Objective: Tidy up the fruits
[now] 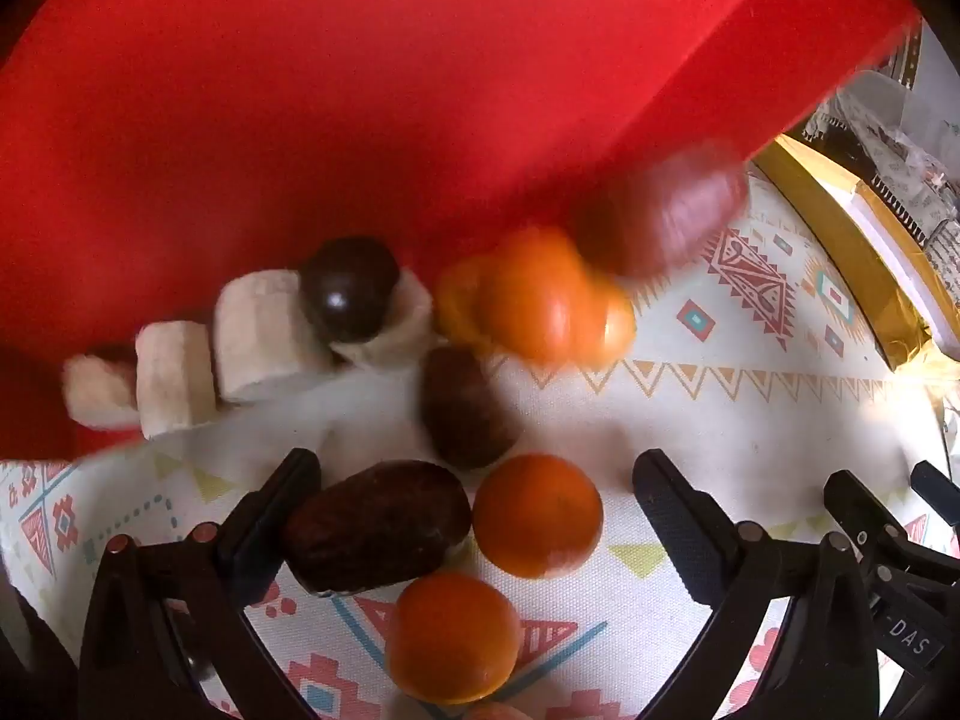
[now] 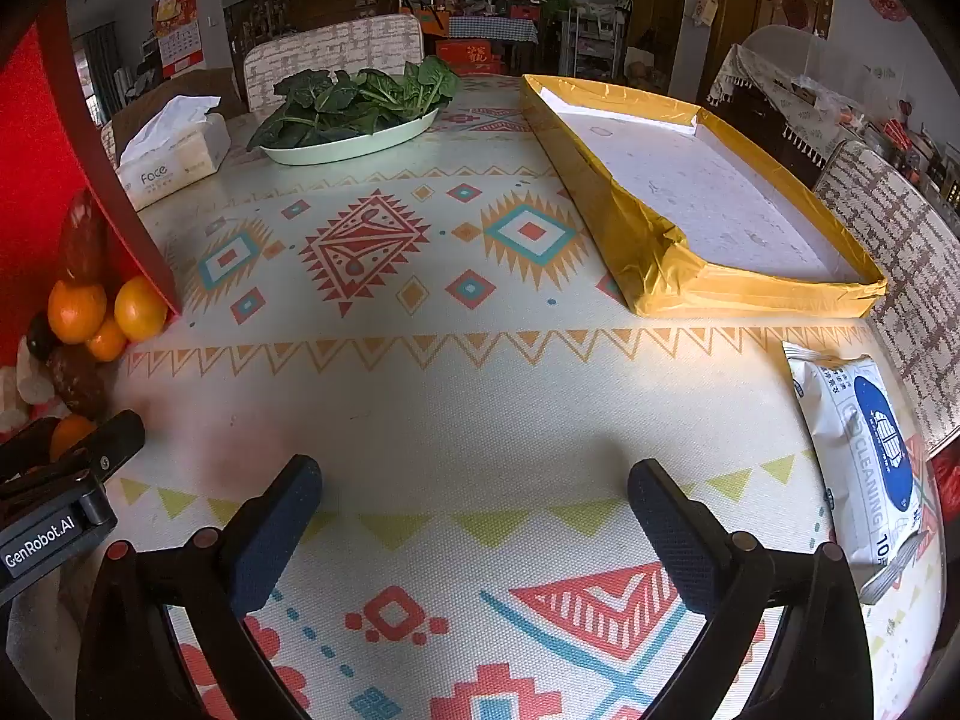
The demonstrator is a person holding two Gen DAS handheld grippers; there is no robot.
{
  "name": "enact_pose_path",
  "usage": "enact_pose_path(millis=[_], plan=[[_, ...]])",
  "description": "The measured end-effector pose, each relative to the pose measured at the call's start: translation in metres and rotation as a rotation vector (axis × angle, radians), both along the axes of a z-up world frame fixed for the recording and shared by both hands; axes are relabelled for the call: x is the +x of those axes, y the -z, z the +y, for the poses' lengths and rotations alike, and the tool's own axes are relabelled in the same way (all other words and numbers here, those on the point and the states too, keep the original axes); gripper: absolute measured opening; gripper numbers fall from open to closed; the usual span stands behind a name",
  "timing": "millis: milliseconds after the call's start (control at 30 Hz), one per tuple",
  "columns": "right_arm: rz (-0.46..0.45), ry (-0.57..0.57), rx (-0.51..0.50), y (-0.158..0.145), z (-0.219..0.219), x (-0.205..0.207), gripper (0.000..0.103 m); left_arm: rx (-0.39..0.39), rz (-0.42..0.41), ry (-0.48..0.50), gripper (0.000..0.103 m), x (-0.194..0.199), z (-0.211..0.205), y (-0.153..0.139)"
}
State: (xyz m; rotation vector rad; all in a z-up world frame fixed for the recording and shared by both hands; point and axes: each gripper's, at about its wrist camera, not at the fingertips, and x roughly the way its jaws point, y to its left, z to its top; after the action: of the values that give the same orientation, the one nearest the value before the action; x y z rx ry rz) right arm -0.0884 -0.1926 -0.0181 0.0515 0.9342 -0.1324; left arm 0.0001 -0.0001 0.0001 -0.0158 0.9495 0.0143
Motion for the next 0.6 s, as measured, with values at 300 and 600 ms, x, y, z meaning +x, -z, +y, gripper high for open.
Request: enact_pose_path(millis=[300, 600], plan=[[-0.001, 0.0, 0.001, -0.0001, 0.0, -0.0002, 0.103, -0.002, 0.0, 0.004, 0.103, 0.0003, -0.0005, 0.0014], [0.0, 0.0, 0.0, 0.0, -0.0001, -0.0002, 0.103, -0.002, -0.002, 0.004, 0.103, -0.0002, -0.0003, 0.0012]])
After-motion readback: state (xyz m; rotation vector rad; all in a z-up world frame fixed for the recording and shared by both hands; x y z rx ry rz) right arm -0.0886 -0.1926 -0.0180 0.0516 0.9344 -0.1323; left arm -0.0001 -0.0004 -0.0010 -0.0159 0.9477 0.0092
